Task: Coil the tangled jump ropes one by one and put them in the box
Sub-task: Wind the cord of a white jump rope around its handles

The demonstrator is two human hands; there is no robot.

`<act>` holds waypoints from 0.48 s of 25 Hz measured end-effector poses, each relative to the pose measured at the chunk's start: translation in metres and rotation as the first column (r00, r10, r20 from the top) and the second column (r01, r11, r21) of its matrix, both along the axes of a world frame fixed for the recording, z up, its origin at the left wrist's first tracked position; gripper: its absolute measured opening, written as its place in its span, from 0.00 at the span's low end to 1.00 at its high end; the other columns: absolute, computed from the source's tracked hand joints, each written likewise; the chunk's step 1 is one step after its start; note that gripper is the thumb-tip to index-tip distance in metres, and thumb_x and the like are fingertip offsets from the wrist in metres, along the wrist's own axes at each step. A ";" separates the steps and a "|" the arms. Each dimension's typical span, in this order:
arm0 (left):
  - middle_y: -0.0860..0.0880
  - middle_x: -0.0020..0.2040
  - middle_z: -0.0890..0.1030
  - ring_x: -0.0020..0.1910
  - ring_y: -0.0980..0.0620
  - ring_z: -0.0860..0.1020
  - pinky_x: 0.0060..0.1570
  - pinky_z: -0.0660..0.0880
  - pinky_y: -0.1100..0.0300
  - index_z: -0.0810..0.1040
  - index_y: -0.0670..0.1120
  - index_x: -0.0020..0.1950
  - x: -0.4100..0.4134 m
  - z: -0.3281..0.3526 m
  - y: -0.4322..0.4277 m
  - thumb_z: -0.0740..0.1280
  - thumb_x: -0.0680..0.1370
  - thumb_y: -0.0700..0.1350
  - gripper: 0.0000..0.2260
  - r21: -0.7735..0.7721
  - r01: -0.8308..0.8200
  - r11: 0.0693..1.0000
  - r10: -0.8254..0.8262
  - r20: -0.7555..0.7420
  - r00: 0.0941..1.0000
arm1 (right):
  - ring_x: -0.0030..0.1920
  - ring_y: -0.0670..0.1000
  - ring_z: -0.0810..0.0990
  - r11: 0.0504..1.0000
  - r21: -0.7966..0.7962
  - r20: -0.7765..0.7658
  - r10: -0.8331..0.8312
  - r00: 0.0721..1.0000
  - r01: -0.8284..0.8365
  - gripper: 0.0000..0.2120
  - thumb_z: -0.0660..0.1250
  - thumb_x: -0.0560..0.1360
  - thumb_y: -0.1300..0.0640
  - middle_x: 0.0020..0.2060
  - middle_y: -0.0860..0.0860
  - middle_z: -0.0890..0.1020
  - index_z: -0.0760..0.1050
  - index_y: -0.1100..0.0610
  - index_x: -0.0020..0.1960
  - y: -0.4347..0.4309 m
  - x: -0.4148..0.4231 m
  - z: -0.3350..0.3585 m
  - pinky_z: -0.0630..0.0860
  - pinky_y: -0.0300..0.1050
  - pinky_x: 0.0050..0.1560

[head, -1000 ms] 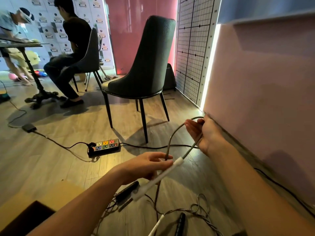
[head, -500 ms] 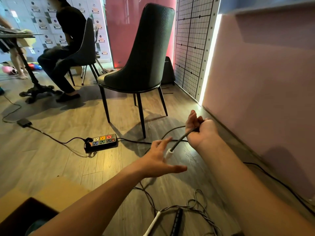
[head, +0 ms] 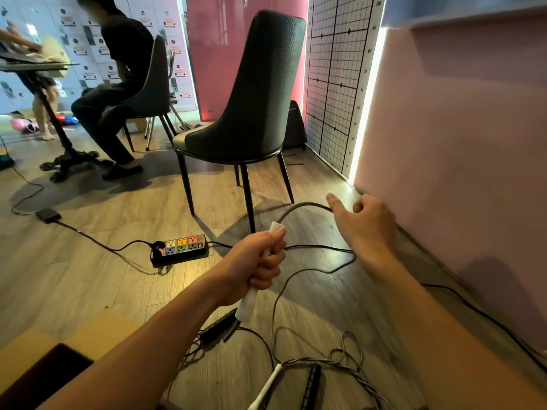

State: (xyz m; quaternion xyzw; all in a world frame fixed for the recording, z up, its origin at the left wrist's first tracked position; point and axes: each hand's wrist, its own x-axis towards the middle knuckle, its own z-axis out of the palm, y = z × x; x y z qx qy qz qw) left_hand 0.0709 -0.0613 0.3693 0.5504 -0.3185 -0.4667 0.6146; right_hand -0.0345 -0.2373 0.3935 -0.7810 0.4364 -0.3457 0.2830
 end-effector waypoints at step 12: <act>0.55 0.27 0.58 0.21 0.59 0.56 0.17 0.56 0.67 0.65 0.50 0.38 0.009 0.018 0.021 0.60 0.81 0.56 0.15 -0.244 0.100 0.965 -0.215 -0.507 0.835 | 0.60 0.46 0.75 0.815 -0.063 0.091 0.579 0.810 -0.576 0.27 0.71 0.75 0.46 0.62 0.44 0.73 0.64 0.40 0.70 0.029 0.027 -0.014 0.76 0.46 0.57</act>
